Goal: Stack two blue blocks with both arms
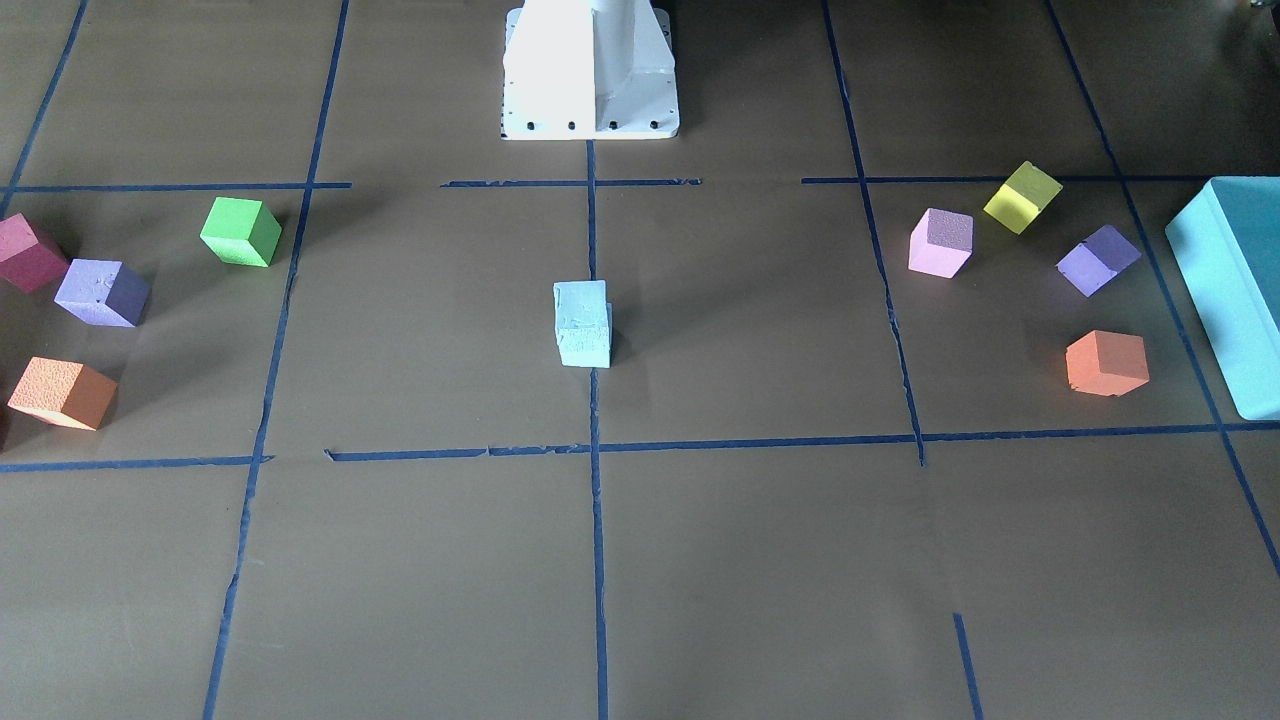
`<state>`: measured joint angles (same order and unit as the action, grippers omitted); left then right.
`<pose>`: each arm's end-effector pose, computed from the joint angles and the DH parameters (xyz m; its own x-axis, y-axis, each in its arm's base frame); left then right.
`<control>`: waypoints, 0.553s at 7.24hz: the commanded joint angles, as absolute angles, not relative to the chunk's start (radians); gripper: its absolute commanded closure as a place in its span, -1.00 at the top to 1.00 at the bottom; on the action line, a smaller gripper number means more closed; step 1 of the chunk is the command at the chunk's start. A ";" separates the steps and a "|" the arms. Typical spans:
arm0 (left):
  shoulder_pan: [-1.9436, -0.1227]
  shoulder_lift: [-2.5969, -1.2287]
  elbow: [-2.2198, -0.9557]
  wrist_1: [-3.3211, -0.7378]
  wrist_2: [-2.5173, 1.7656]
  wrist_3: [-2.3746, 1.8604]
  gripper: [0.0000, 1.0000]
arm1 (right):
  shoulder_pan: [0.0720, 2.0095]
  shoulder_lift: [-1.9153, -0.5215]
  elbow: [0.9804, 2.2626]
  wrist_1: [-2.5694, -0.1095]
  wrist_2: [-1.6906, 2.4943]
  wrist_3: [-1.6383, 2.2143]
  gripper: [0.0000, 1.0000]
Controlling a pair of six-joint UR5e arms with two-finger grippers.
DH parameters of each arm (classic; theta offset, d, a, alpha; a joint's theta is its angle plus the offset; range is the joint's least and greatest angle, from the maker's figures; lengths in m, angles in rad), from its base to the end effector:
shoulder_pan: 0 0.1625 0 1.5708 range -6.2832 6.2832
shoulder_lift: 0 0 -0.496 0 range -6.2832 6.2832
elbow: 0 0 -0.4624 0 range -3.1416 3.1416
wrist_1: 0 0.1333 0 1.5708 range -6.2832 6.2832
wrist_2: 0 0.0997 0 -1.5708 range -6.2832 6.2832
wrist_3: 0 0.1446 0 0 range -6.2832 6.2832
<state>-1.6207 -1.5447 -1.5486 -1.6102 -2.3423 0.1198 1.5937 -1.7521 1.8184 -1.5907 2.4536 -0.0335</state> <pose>-0.0598 -0.5454 0.7852 0.7165 0.0777 -0.6932 -0.0360 0.9966 0.0745 0.0325 -0.4752 0.7068 0.6361 -0.0547 0.7697 -0.0016 0.9974 0.0722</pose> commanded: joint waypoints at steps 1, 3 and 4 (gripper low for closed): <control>-1.621 -1.537 -1.549 -1.609 -2.342 0.114 1.00 | 1.594 -1.752 1.816 -1.591 2.450 -0.034 0.99; -1.621 -1.536 -1.549 -1.611 -2.341 0.114 1.00 | 1.594 -1.752 1.816 -1.591 2.448 -0.032 0.99; -1.621 -1.534 -1.549 -1.612 -2.341 0.115 1.00 | 1.595 -1.752 1.816 -1.591 2.444 -0.032 0.99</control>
<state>-1.6214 -1.5355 -1.5493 -1.6109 -2.3414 0.1139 1.5945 -1.7518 1.8164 -1.5907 2.4476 -0.0324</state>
